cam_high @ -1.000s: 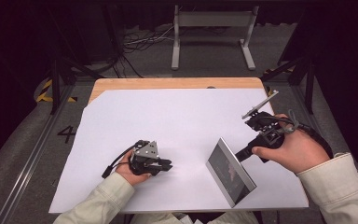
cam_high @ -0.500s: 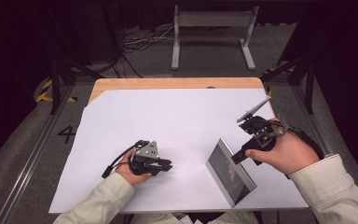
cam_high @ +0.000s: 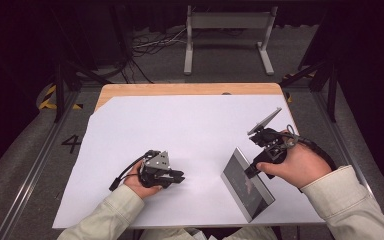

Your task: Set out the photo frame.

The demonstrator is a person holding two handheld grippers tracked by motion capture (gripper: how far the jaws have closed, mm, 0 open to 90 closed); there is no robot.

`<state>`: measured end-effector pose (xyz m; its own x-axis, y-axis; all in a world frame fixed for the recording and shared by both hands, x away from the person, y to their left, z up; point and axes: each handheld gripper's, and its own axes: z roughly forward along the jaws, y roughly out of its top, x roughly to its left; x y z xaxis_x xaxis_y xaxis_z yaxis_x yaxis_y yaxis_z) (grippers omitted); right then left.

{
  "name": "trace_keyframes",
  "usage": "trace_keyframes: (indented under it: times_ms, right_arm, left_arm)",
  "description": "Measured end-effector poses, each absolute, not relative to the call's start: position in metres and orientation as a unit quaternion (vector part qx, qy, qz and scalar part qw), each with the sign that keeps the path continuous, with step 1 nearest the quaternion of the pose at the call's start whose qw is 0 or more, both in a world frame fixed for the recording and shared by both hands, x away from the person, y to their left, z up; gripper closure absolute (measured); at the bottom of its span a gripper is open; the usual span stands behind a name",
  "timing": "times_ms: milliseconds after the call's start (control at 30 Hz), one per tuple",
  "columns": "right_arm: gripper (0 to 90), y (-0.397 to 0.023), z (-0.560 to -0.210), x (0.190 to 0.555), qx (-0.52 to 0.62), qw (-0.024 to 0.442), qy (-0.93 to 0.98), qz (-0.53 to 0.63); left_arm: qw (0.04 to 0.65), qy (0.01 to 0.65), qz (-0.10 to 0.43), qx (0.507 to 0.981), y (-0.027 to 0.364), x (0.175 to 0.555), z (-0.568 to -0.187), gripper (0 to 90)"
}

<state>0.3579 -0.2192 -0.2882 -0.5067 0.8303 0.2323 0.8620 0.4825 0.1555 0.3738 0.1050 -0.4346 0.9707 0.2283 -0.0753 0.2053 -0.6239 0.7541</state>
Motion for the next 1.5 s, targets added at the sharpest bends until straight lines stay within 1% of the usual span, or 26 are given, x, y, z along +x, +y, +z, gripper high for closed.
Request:
trace_keyframes:
  times_ms: [333, 367, 400, 500, 567, 667, 800, 867, 1033, 1500]
  right_arm:
    - [69.4, -0.213, -0.299, 0.359, -0.492, 0.068, -0.86, -0.114]
    - [71.5, -0.211, -0.302, 0.36, -0.492, 0.064, -0.861, -0.111]
    - [71.5, -0.211, -0.302, 0.36, -0.492, 0.064, -0.861, -0.111]
    - [77.8, -0.209, -0.302, 0.359, -0.485, 0.058, -0.865, -0.113]
    - [79.2, -0.207, -0.301, 0.358, -0.486, 0.058, -0.865, -0.111]
    - [80.7, -0.204, -0.3, 0.356, -0.486, 0.045, -0.866, -0.104]
    - [83.1, -0.207, -0.3, 0.355, -0.488, 0.043, -0.865, -0.106]
    - [83.6, -0.208, -0.299, 0.355, -0.487, 0.035, -0.866, -0.105]
    - [83.7, -0.21, -0.296, 0.357, -0.485, 0.031, -0.868, -0.106]
    - [83.7, -0.203, -0.272, 0.376, -0.449, 0.007, -0.886, -0.116]
  left_arm:
    - [0.417, 0.121, 0.014, 0.901, 0.106, 0.374, -0.434, 77.8]
    - [0.418, 0.121, 0.014, 0.9, 0.106, 0.374, -0.434, 77.8]
    - [0.418, 0.121, 0.014, 0.9, 0.106, 0.374, -0.434, 77.8]
    - [0.417, 0.123, 0.013, 0.9, 0.106, 0.374, -0.434, 77.9]
    - [0.416, 0.12, 0.014, 0.901, 0.105, 0.374, -0.434, 77.9]
    - [0.416, 0.119, 0.014, 0.901, 0.105, 0.374, -0.434, 77.9]
    - [0.416, 0.122, 0.013, 0.901, 0.106, 0.373, -0.434, 77.8]
    - [0.417, 0.121, 0.014, 0.901, 0.106, 0.373, -0.434, 77.8]
    - [0.418, 0.125, 0.016, 0.9, 0.108, 0.373, -0.434, 77.7]
    - [0.422, 0.153, 0.027, 0.893, 0.127, 0.367, -0.435, 77.7]
